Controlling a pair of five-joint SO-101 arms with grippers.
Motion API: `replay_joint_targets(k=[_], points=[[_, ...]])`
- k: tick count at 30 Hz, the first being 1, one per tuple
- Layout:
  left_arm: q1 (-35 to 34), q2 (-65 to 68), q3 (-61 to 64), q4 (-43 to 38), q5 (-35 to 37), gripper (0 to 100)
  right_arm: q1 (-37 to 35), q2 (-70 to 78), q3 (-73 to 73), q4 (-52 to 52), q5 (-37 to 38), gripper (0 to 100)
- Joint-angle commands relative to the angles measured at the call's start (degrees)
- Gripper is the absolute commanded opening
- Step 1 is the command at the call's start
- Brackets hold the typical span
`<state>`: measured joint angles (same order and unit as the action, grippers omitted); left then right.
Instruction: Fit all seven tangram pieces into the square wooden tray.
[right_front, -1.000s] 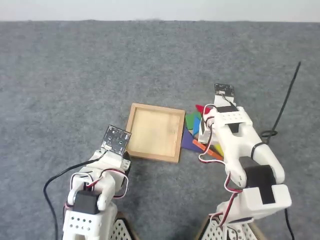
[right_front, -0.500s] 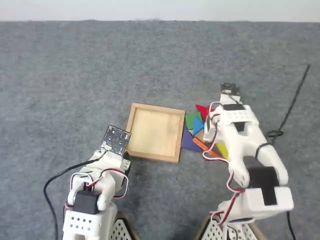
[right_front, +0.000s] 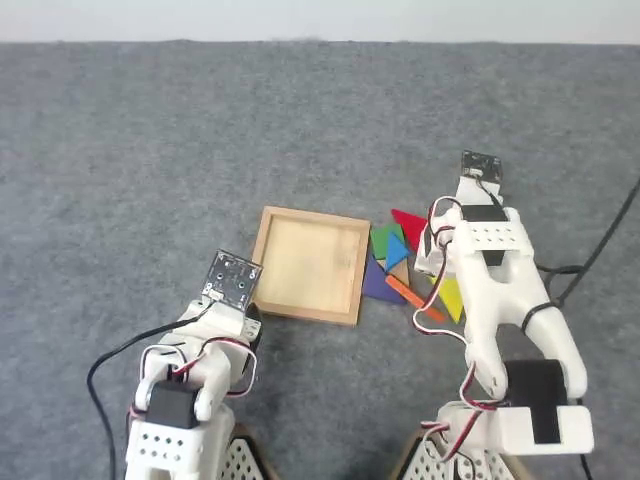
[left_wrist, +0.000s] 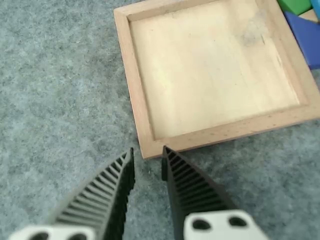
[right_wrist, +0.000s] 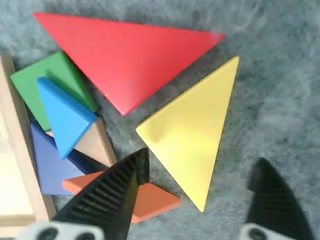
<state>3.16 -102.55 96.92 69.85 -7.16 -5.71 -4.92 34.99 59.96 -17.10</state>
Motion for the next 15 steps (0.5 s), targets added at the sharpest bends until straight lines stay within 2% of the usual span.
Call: replay_joint_targets(k=[1,7,11,15], points=[[0.09,0.09,-0.40,-0.18,0.35,9,0.40,-2.77,-2.11,0.22,-3.43,36.7],[0.09,0.09,-0.40,-0.18,0.35,9,-4.00,2.77,-2.90,-3.47,-3.69,31.1],[0.09,0.09,-0.40,-0.18,0.35,9,-4.09,5.49,-6.51,-1.71,-4.13,31.0],[0.09,0.09,-0.40,-0.18,0.35,9,-2.86,8.04,-7.38,-0.84,-8.00,31.0]])
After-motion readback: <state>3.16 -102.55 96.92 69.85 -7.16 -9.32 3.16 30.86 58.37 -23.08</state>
